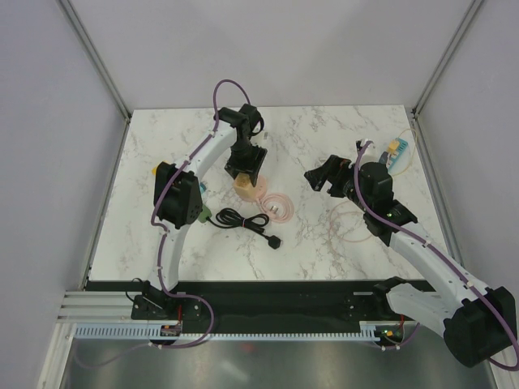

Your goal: Insert the plug

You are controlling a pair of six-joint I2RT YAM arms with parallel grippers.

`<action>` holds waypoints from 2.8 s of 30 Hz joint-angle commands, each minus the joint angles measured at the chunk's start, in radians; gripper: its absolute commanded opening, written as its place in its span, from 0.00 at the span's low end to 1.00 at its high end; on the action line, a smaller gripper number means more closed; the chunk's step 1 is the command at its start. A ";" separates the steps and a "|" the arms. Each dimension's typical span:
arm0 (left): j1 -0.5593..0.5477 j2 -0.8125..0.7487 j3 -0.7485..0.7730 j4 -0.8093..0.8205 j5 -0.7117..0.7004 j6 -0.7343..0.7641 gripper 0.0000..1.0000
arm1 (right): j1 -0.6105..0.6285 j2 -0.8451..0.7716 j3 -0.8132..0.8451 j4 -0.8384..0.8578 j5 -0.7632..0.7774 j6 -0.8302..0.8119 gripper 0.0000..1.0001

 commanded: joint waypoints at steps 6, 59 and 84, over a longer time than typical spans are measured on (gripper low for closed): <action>-0.017 -0.048 -0.047 0.071 -0.020 -0.045 0.02 | -0.004 -0.016 0.004 0.015 0.012 0.002 0.98; -0.015 -0.015 -0.001 -0.012 -0.086 0.007 0.02 | -0.004 -0.067 0.027 -0.040 0.039 -0.015 0.98; -0.013 -0.035 -0.170 0.114 -0.042 -0.005 0.02 | -0.004 -0.070 0.006 -0.032 0.042 -0.009 0.98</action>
